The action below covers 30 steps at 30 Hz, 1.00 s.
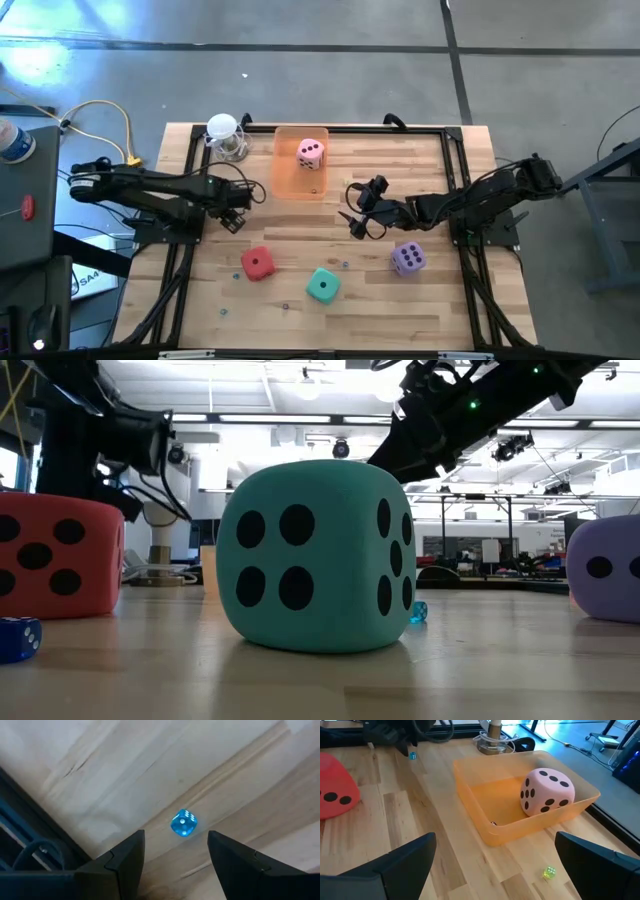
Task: Pick & Place Dice
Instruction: Put the small blue die into the orange bin
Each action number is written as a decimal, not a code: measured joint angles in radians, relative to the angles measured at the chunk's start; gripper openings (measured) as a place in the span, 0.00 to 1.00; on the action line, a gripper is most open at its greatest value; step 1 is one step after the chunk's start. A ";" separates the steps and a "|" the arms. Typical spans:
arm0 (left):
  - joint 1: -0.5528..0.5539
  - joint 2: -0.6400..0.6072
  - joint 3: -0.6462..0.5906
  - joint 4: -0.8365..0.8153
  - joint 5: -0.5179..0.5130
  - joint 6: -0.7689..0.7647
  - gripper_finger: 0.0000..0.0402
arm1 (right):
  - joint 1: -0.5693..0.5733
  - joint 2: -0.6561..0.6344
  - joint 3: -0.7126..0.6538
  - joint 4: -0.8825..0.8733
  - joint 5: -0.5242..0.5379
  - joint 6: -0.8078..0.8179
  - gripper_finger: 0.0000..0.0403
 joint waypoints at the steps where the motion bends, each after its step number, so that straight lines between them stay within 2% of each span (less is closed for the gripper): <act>1: 0.000 0.013 0.000 0.003 0.001 0.010 0.51 | 0.000 0.000 0.000 0.000 0.000 0.000 0.99; 8: 0.002 0.061 0.000 0.034 0.016 0.038 0.51 | 0.000 0.000 0.000 0.000 0.000 -0.007 0.99; 30: 0.001 0.061 0.000 0.096 0.013 0.014 0.51 | 0.000 0.000 0.002 0.000 0.000 0.000 0.99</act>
